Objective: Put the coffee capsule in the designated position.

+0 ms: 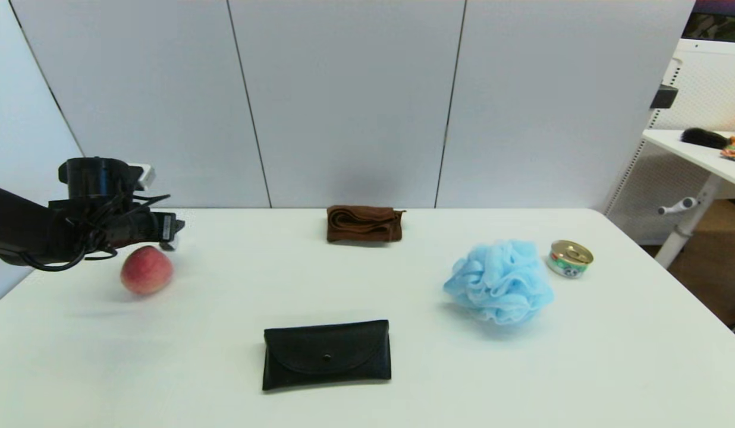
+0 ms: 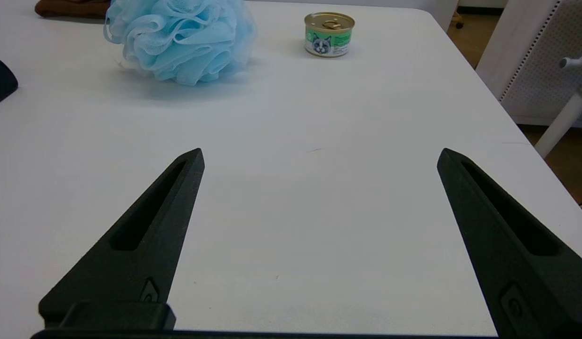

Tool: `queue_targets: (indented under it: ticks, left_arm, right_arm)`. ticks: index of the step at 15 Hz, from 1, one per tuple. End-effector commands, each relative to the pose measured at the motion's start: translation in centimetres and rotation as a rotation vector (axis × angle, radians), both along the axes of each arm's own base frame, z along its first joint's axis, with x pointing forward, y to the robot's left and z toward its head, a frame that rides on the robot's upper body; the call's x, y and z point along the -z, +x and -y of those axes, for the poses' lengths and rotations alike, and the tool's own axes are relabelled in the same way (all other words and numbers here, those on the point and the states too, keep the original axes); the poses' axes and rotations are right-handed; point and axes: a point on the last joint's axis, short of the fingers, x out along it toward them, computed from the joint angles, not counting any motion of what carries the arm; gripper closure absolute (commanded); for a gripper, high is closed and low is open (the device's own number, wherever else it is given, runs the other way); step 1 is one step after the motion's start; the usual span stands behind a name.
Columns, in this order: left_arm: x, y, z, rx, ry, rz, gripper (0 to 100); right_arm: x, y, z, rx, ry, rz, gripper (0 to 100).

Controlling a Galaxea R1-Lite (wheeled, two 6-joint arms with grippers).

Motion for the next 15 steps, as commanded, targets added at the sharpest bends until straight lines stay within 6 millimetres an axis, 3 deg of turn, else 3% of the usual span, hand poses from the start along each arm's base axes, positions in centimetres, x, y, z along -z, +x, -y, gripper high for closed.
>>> queue_targets:
  ticks: [1,4,5,8,11,15]
  left_arm:
    - [-4.3,-1.7,0.2,0.0,0.018,0.11,0]
    - [-8.1,-7.0,1.0,0.012,0.027,0.194,0]
    - [-9.9,-10.1,1.5,0.03,0.027,0.248,0]
    - [-12.4,-18.3,2.8,0.081,0.03,0.381,0]
    - [-11.6,-26.6,4.0,0.092,0.027,0.495,0]
    - [-6.8,-34.6,5.2,0.107,0.021,0.605,0]
  right_arm:
    - [0.0,0.0,0.0,-0.001,-0.001,-0.001,0]
    - [0.0,0.0,0.0,-0.001,0.001,-0.003,0]
    - [0.0,0.0,0.0,-0.001,-0.001,-0.001,0]
    - [0.0,0.0,0.0,-0.001,-0.001,-0.001,0]
    - [0.0,0.0,0.0,-0.001,-0.001,-0.001,0]
    - [0.0,0.0,0.0,-0.001,-0.001,-0.001,0]
